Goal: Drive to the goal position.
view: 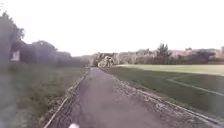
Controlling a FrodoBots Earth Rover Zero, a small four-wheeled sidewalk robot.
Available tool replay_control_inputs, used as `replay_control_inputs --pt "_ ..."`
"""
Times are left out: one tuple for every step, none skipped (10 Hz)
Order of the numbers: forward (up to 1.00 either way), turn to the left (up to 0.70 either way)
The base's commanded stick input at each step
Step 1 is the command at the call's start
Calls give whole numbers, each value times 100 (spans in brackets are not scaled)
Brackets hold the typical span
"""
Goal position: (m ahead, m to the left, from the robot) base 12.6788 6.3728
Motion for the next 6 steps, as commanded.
replay_control_inputs --pt "70 30" --pt "70 10" --pt "70 0" --pt "70 0" --pt "70 0" --pt "70 0"
